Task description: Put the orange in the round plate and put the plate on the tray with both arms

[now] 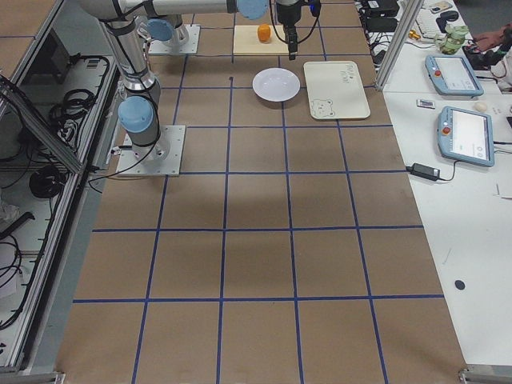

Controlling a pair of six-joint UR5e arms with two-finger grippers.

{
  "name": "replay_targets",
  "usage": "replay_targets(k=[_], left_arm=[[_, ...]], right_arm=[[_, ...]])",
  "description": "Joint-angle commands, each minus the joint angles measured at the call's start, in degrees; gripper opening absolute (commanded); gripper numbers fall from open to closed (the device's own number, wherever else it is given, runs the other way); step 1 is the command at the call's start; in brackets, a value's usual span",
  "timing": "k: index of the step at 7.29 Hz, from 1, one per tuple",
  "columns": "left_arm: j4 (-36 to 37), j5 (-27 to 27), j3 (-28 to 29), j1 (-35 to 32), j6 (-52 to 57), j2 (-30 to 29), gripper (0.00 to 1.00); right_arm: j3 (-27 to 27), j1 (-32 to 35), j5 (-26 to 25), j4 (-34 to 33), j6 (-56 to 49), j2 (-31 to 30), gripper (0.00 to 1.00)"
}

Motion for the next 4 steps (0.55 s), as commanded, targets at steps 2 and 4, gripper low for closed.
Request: replay_targets(k=[2,4], left_arm=[[0.1,0.0,0.0,0.1,-1.1,0.1,1.00],[0.1,0.4,0.2,0.0,-0.5,0.2,1.00]], right_arm=[[0.1,0.0,0.0,0.0,0.0,-0.1,1.00],[0.1,0.1,0.0,0.1,0.1,-0.2,1.00]])
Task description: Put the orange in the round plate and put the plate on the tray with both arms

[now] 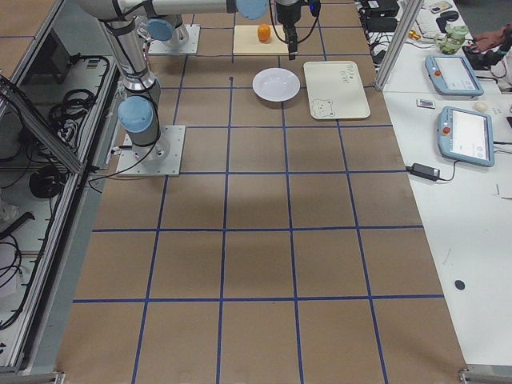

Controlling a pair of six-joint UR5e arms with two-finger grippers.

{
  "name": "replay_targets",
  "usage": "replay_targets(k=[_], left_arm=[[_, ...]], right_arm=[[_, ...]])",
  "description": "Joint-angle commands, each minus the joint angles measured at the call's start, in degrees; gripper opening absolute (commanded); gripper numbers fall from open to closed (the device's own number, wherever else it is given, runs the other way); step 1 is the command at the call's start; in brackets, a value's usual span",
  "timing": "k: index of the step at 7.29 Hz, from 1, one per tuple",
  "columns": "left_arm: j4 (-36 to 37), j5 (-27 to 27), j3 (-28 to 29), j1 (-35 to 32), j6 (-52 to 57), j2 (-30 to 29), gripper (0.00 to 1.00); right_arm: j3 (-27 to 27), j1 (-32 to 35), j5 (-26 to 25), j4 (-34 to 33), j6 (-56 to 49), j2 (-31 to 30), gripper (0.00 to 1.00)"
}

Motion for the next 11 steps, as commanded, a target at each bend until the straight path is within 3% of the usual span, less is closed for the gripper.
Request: replay_targets(k=[1,6,9,11], left_arm=[[0.1,0.3,0.0,0.1,0.4,0.1,1.00],[0.4,0.3,-3.4,0.8,-0.1,-1.2,1.00],[1.4,0.5,-14.6,3.5,-0.1,-2.2,1.00],[7.7,0.5,-20.0,6.5,0.2,-3.7,1.00]], right_arm=[[-0.1,0.1,-0.3,0.2,0.1,-0.2,1.00],[0.3,0.0,0.0,0.2,-0.5,-0.2,1.00],[0.4,0.2,-0.1,0.3,-0.1,-0.2,1.00],[0.4,0.3,0.0,0.3,0.1,-0.2,1.00]])
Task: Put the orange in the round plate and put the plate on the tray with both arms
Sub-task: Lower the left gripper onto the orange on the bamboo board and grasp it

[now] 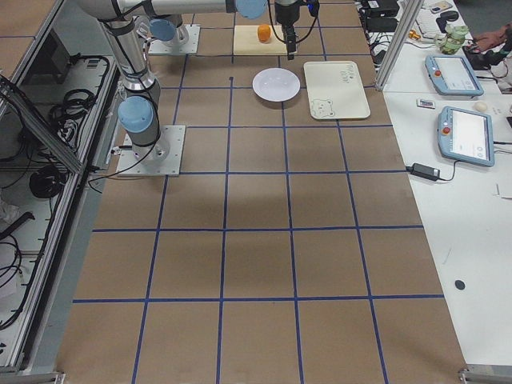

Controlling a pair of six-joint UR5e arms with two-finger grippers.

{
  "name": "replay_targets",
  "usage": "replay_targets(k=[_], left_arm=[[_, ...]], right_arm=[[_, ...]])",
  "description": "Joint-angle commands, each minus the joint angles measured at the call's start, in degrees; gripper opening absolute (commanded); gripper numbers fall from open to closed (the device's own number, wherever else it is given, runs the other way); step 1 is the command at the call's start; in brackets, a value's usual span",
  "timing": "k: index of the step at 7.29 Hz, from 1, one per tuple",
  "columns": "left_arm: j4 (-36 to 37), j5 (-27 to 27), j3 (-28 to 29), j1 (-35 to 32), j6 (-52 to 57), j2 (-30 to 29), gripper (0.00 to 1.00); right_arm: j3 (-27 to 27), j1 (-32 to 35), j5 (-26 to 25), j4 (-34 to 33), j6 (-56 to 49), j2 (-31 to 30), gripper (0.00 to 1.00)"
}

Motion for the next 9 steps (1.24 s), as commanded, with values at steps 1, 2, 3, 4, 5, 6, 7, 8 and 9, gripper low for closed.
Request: replay_targets(k=[1,2,3,4,5,6,7,8,9], left_arm=[[5.8,0.4,-5.1,2.8,0.4,-2.5,1.00],[8.4,3.5,-6.0,4.0,0.5,-4.3,1.00],[9.5,4.6,-6.4,5.4,0.6,-5.6,1.00],[9.7,4.7,-6.4,6.8,0.6,-7.3,1.00],[10.0,4.8,-6.7,7.5,0.7,-9.7,1.00],[11.2,5.2,-7.0,7.7,1.7,-11.2,0.98],[13.0,6.6,-7.1,8.1,4.1,-13.1,0.97],[13.1,6.7,-7.0,8.5,5.8,-14.7,0.93],[13.5,6.9,-6.9,8.6,7.9,-15.5,0.86]], right_arm=[[0.0,-0.3,-0.1,0.0,0.1,-0.1,1.00],[0.0,-0.3,-0.1,0.0,0.1,-0.2,1.00],[0.0,-0.1,-0.1,0.0,0.1,-0.2,1.00],[0.0,-0.2,-0.1,0.0,0.1,-0.2,1.00],[-0.1,-0.2,-0.1,0.0,0.1,-0.2,1.00],[0.0,-0.1,0.0,0.0,0.1,-0.2,1.00],[-0.1,-0.2,0.0,-0.1,0.1,-0.2,1.00],[-0.1,-0.1,0.0,-0.1,0.1,-0.2,1.00],[-0.1,0.1,0.0,-0.1,0.1,-0.2,1.00]])
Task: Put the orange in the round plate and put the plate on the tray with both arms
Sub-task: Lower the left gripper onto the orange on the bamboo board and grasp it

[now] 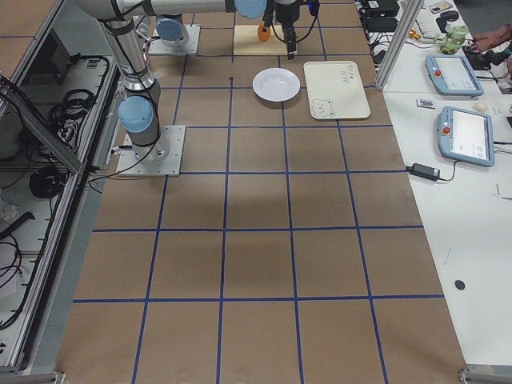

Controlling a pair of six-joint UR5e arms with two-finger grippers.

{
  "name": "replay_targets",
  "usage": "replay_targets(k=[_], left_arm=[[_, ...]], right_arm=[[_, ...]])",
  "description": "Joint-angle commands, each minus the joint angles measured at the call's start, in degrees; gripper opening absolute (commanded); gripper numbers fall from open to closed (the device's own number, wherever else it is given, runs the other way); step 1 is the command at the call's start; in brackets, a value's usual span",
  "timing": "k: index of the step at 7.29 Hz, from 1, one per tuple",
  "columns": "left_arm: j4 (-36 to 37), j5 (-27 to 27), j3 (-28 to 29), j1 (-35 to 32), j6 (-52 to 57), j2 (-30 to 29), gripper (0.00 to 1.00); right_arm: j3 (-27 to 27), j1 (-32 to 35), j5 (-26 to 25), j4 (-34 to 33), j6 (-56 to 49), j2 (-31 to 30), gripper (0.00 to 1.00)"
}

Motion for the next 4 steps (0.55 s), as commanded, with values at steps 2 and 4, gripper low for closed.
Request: replay_targets(k=[2,4], left_arm=[[1.2,-0.2,0.1,0.3,2.6,-2.0,0.48],[1.3,-0.8,1.1,0.2,2.9,-1.2,0.33]], right_arm=[[0.0,0.1,0.0,-0.3,-0.1,0.0,1.00],[0.0,0.1,0.0,-0.2,0.0,0.0,1.00]])
